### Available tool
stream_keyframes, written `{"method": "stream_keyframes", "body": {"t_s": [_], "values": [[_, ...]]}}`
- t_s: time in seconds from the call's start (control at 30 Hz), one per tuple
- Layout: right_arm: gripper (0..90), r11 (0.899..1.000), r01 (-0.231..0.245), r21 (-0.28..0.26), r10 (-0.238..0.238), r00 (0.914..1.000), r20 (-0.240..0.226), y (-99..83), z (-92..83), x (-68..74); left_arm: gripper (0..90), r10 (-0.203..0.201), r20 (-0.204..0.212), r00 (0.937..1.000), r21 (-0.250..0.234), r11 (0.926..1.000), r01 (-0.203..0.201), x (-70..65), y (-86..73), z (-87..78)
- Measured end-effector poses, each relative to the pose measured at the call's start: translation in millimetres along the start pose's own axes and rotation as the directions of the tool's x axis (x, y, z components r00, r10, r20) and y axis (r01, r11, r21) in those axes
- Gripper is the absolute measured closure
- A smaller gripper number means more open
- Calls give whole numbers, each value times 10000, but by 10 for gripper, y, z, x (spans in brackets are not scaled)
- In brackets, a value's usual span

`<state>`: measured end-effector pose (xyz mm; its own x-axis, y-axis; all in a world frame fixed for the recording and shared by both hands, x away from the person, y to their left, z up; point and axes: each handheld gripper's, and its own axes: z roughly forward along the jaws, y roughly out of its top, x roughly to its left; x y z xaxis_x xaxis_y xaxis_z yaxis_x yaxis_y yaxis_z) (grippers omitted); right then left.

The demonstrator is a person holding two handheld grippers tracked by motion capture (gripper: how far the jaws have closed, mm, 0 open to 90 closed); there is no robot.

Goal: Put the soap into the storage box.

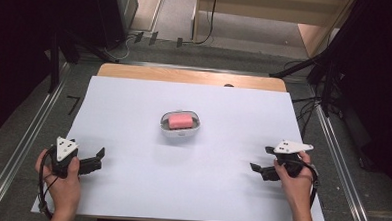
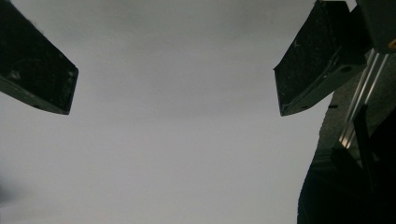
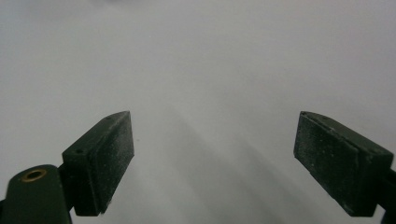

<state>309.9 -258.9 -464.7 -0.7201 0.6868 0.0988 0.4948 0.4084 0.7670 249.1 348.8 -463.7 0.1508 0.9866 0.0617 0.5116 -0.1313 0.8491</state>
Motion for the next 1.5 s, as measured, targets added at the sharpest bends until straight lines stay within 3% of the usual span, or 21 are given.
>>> {"method": "stream_keyframes", "body": {"t_s": [0.57,0.83,1.5], "values": [[129,9942,-810,-705,844,9953,469,-433,-366,-49,0,28,-4,10000,29,10000,-28,-6,1,1],[129,9910,-1036,-850,1091,9920,631,-597,-461,-28,0,37,-1,10000,25,10000,-37,-6,1,0],[129,9784,-1447,-1475,1559,9855,676,-868,-693,1,0,0,-4,10000,17,10000,0,-1,0,0]]}}
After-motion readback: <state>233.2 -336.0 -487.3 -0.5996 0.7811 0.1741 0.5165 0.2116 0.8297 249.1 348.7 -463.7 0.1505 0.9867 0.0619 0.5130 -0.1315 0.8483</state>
